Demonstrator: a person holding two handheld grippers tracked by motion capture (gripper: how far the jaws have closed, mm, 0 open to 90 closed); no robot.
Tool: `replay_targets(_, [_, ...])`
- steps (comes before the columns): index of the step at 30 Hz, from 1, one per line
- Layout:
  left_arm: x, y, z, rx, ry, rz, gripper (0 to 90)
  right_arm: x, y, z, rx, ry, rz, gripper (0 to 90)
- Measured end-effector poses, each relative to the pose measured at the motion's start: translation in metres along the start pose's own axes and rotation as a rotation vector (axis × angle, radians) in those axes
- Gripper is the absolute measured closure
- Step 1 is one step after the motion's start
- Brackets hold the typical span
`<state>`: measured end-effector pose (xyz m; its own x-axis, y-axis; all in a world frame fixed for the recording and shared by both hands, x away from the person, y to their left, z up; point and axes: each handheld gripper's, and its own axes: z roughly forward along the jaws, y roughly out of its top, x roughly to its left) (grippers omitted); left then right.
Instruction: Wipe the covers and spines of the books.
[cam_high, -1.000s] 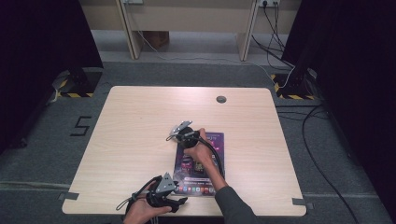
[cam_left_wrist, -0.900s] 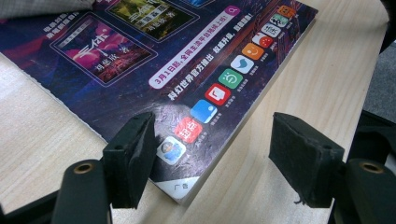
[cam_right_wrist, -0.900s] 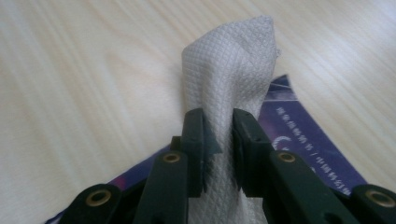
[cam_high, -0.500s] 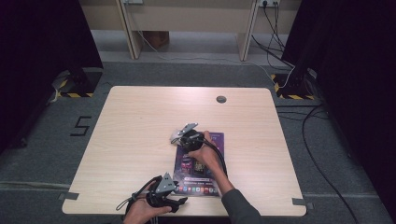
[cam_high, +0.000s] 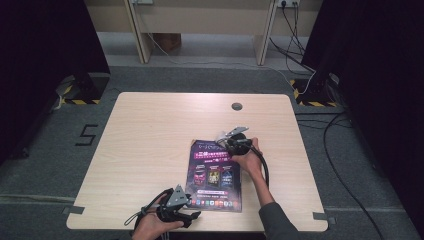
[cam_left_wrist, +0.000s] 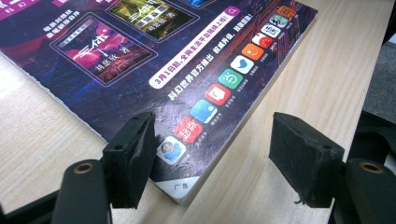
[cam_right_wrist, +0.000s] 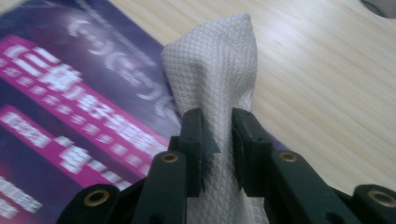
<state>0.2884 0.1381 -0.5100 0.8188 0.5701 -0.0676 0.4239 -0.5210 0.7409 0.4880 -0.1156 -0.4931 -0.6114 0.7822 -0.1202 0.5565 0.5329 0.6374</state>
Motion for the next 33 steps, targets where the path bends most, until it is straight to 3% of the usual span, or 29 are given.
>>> replay_targets(4, [0.000,0.000,0.000,-0.001,0.001,0.001,30.9,-0.014,-0.008,-0.005,0.000,-0.024,0.038,75.3])
replay_targets(7, [0.000,0.000,0.000,-0.001,0.004,0.000,30.8,-0.015,-0.010,-0.006,-0.001,-0.025,0.046,75.4])
replay_targets(12, [0.000,0.000,0.000,-0.001,0.003,0.000,30.8,-0.012,-0.009,-0.006,0.003,-0.033,0.024,75.5])
replay_targets(20, [0.000,0.000,0.000,-0.001,0.002,0.000,30.8,0.002,-0.010,-0.008,-0.010,0.000,-0.036,75.4])
replay_targets(23, [-0.001,0.000,0.000,-0.002,0.006,0.002,30.8,-0.002,-0.012,-0.008,-0.022,0.010,0.005,75.1])
replay_targets(28, [0.000,0.000,0.000,-0.001,0.004,0.001,30.8,-0.019,-0.009,-0.004,-0.001,-0.037,0.063,75.1])
replay_targets(33, [-0.001,0.000,0.000,-0.002,0.005,0.004,30.8,-0.024,-0.003,0.000,0.007,-0.059,0.072,75.1])
